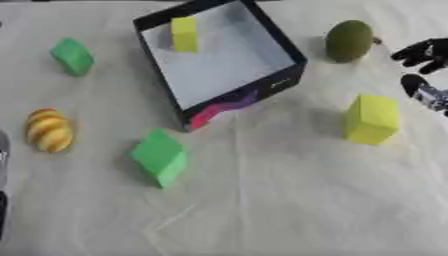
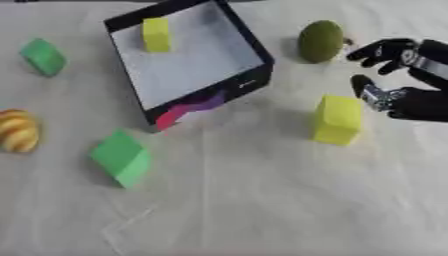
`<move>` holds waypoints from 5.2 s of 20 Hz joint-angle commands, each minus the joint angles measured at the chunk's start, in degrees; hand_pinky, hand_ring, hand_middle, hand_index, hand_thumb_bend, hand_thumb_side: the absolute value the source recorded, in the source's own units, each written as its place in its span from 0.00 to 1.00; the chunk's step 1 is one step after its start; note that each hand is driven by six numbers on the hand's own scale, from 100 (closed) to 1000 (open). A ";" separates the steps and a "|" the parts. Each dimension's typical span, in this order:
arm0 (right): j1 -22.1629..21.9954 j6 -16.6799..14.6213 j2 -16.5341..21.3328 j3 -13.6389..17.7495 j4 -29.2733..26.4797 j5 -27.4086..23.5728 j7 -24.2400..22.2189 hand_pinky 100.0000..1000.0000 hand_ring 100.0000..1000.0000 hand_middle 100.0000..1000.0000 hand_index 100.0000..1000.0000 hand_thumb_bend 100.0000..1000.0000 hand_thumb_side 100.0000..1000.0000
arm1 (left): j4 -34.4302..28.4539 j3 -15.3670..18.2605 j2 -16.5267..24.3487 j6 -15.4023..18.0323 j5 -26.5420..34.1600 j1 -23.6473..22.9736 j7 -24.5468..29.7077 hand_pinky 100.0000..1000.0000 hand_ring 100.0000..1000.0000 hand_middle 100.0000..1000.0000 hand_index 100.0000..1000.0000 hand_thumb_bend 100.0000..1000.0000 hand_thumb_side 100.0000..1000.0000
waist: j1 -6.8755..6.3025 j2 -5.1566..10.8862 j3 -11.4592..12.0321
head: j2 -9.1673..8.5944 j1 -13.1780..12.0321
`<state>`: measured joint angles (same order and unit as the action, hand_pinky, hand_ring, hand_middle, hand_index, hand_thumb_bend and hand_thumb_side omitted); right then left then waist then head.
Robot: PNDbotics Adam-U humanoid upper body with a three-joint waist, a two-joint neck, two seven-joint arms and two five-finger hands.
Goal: Pick up objects on the table and place them in the box.
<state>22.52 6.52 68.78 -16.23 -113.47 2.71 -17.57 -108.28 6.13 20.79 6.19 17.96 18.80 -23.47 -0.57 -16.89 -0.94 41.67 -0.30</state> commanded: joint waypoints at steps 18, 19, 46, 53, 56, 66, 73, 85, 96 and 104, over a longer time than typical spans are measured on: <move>3.19 1.19 5.87 0.00 -1.12 -4.22 -0.69 0.82 0.86 0.82 0.89 0.38 0.22 | -0.49 -0.66 0.59 -0.50 0.35 0.78 0.93 0.67 0.59 0.67 0.71 0.30 0.56 | -0.73 1.20 0.77 | -1.49 2.04; 3.34 1.67 5.63 -0.30 -1.12 -3.95 -1.18 0.82 0.86 0.82 0.89 0.38 0.24 | -0.49 -0.67 0.56 -0.51 0.37 0.79 0.93 0.67 0.59 0.67 0.71 0.30 0.56 | -0.75 1.22 0.79 | -1.51 2.13; 8.50 5.05 -3.92 -6.84 7.18 11.91 -7.93 0.87 0.87 0.83 0.90 0.38 0.34 | -0.32 -1.12 0.34 -0.83 0.58 0.76 1.39 0.67 0.58 0.66 0.70 0.29 0.56 | -1.30 1.31 0.84 | -1.79 2.93; 9.73 4.05 -6.02 -9.22 12.40 14.25 -9.25 0.87 0.88 0.84 0.90 0.38 0.33 | -0.23 -1.11 0.50 -0.93 0.23 0.67 1.31 0.66 0.58 0.65 0.69 0.30 0.56 | -1.23 1.33 0.70 | -1.51 2.95; 10.09 3.56 -7.27 -9.44 14.88 13.97 -9.82 0.87 0.88 0.84 0.90 0.38 0.29 | -0.21 -1.10 0.46 -0.93 0.12 0.63 1.23 0.66 0.58 0.65 0.69 0.29 0.56 | -1.28 1.30 0.68 | -1.37 2.88; 11.74 2.73 -11.29 -9.48 21.61 13.18 -10.61 0.73 0.71 0.74 0.83 0.39 0.21 | -0.24 -1.28 0.29 -1.14 0.09 0.68 1.40 0.66 0.58 0.65 0.69 0.29 0.56 | -1.52 1.17 0.86 | -1.29 2.96; 12.39 4.24 -13.62 -9.13 25.67 3.44 -2.56 0.67 0.53 0.56 0.67 0.14 0.00 | -0.22 -1.51 0.18 -1.39 -0.06 0.76 1.80 0.66 0.58 0.64 0.68 0.28 0.56 | -1.50 1.17 1.14 | -1.18 2.84; 15.28 4.80 -8.75 -2.80 10.50 -5.54 0.11 0.68 0.52 0.54 0.65 0.11 0.00 | -0.23 -1.35 0.42 -1.43 -0.40 0.81 1.66 0.66 0.58 0.64 0.68 0.28 0.56 | -0.87 1.73 1.32 | -0.94 2.55; 42.54 -5.12 -29.17 -5.14 37.63 11.28 -9.77 0.69 0.52 0.54 0.64 0.23 0.00 | -0.30 -1.16 -0.09 -1.41 -0.99 2.18 0.76 0.67 0.59 0.65 0.69 0.29 0.53 | -0.87 3.20 1.06 | -0.36 4.93; 49.14 -13.91 -38.85 -1.85 55.27 25.96 -8.97 0.70 0.53 0.54 0.64 0.33 0.00 | -1.68 0.32 3.00 -1.40 -1.94 2.95 -1.25 0.67 0.59 0.65 0.69 0.30 0.50 | -0.91 3.82 2.61 | 0.90 6.68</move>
<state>69.93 -6.15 30.42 -19.32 -59.92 26.53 -26.76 -108.64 5.58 21.73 4.69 16.56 20.96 -24.22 -1.45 -15.32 1.71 42.30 6.05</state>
